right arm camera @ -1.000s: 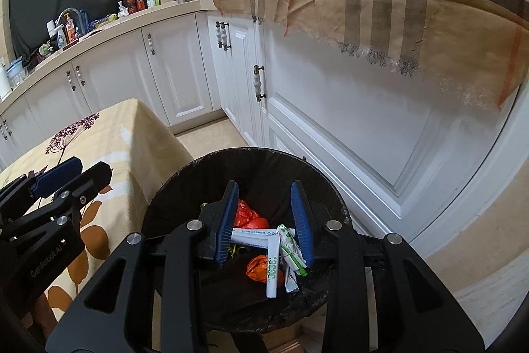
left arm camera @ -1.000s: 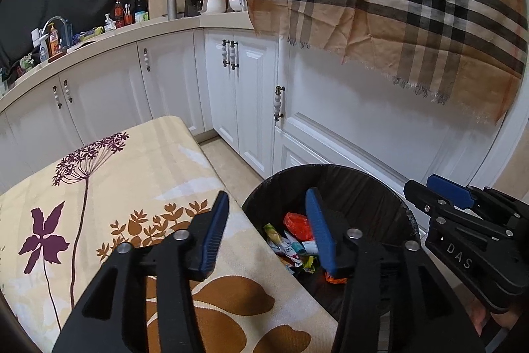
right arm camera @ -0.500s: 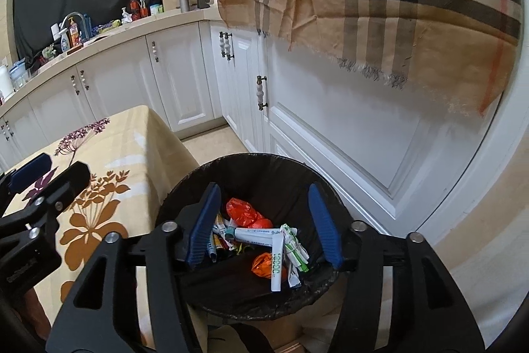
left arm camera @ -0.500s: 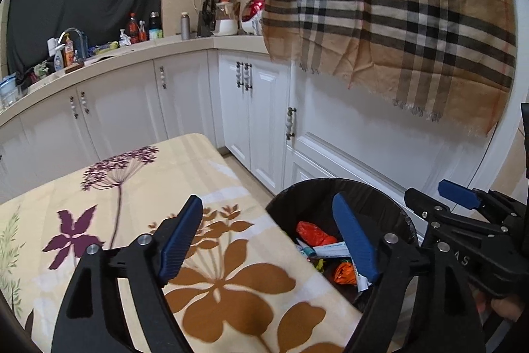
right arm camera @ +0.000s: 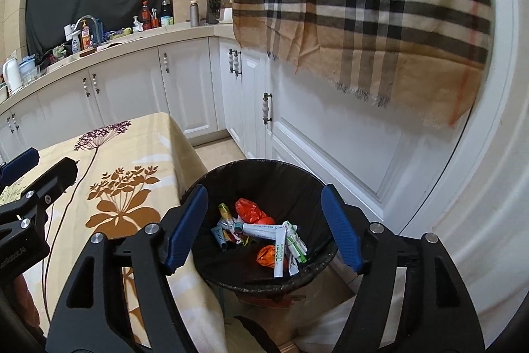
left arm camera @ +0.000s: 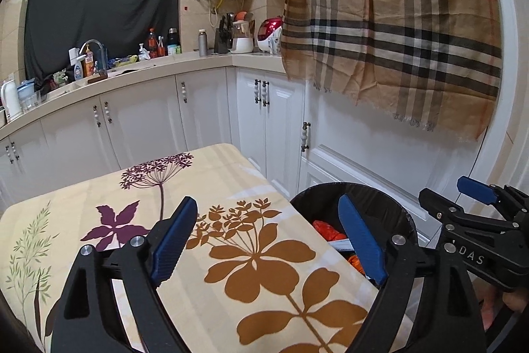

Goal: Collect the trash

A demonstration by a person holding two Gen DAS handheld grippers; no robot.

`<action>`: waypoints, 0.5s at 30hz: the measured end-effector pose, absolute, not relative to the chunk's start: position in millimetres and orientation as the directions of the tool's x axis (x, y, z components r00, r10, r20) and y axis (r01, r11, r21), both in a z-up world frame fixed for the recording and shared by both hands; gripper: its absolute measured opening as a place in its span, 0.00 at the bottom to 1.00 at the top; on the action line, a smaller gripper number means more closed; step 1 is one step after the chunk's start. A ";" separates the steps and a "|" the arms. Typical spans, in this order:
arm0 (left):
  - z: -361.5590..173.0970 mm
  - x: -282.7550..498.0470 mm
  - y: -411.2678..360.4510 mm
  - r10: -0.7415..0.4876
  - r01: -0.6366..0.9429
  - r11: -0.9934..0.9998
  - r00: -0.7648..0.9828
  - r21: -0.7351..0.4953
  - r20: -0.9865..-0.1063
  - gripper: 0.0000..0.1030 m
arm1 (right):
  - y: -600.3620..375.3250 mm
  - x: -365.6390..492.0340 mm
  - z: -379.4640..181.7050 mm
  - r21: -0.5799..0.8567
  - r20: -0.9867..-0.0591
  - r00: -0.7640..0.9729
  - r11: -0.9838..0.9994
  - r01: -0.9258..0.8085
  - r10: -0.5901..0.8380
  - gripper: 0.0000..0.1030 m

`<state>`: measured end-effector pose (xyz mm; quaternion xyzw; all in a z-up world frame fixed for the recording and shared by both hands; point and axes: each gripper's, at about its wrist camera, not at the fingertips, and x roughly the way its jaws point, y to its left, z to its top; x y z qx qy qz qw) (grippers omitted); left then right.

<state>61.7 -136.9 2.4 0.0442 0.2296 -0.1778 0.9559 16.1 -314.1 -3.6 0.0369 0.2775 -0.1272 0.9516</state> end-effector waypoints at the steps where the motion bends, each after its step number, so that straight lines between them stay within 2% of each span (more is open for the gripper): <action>1: 3.2 59.8 -135.5 -0.320 0.360 0.933 0.832 0.001 -0.453 0.82 | -313.3 14.0 -2.8 -0.002 -0.534 0.816 0.965 0.263 -0.223 0.68; 15: 10.4 47.8 -128.4 -0.323 0.358 0.934 0.843 0.000 -0.431 0.82 | -311.3 0.9 3.5 0.002 -0.508 0.828 0.961 0.278 -0.238 0.68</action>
